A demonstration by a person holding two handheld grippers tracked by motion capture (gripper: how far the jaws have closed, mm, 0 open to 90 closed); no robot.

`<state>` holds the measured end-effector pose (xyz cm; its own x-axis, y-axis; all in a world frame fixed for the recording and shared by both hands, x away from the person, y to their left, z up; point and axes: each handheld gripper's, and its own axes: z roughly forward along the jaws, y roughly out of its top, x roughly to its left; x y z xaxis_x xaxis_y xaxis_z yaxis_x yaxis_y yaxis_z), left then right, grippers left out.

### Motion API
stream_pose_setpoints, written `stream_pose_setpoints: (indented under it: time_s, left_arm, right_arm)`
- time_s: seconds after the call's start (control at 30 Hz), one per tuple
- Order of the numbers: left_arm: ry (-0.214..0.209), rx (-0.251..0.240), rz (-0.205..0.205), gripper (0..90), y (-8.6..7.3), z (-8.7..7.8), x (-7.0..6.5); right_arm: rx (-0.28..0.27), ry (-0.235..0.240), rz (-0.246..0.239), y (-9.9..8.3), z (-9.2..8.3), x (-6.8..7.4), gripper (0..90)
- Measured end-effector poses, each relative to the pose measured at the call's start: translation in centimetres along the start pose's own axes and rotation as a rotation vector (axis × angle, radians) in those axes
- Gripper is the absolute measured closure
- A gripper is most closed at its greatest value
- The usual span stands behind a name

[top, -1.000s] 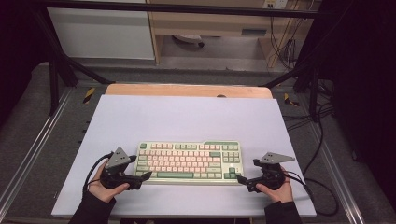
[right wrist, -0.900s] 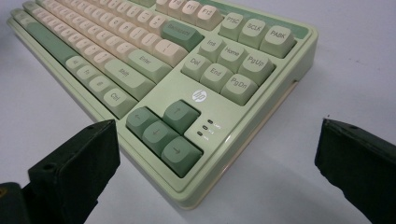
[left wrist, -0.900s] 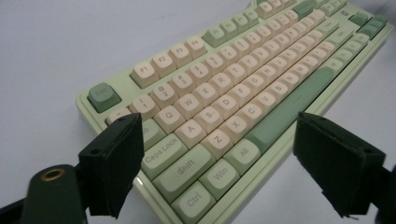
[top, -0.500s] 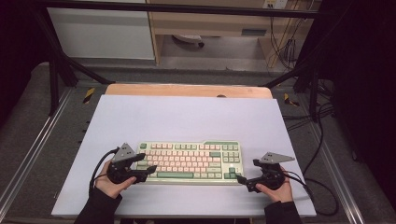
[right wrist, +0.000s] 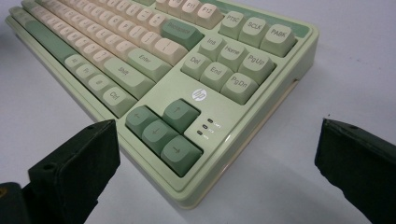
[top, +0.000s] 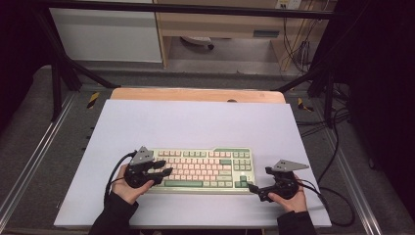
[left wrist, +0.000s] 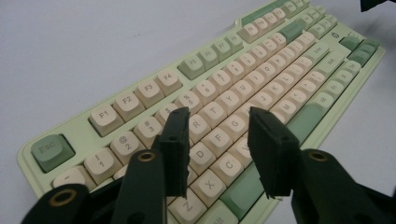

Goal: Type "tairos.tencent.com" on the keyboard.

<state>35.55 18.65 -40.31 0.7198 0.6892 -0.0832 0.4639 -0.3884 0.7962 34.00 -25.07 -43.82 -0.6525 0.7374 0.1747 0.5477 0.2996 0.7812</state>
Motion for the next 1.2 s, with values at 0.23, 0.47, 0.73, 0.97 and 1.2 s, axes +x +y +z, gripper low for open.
stream_pose_setpoints:
  time_s: [0.23, 0.47, 0.73, 0.97, 1.2]
  left_arm:
    - [-0.001, 0.010, 0.002, 71.4, 0.5, 1.0, -0.3]
    - [-0.013, 0.029, -0.007, 84.3, 0.8, 2.2, -0.4]
    - [-0.032, 0.037, -0.017, 90.0, 1.2, 3.4, -0.5]
    - [-0.022, 0.051, -0.008, 90.0, 1.1, 4.4, -0.4]
    - [-0.007, 0.050, -0.002, 90.0, 1.0, 4.9, -0.2]
  right_arm:
    - [0.002, 0.002, -0.002, 0.0, 0.0, 0.0, 0.6]
    - [0.001, 0.003, 0.000, 0.0, 0.0, 0.0, 0.7]
    - [0.001, 0.003, -0.001, 0.0, 0.1, 0.0, 0.7]
    - [0.001, 0.003, -0.005, 0.0, 0.0, 0.0, 0.7]
    - [-0.004, 0.000, -0.003, 0.0, 0.0, 0.0, 0.7]
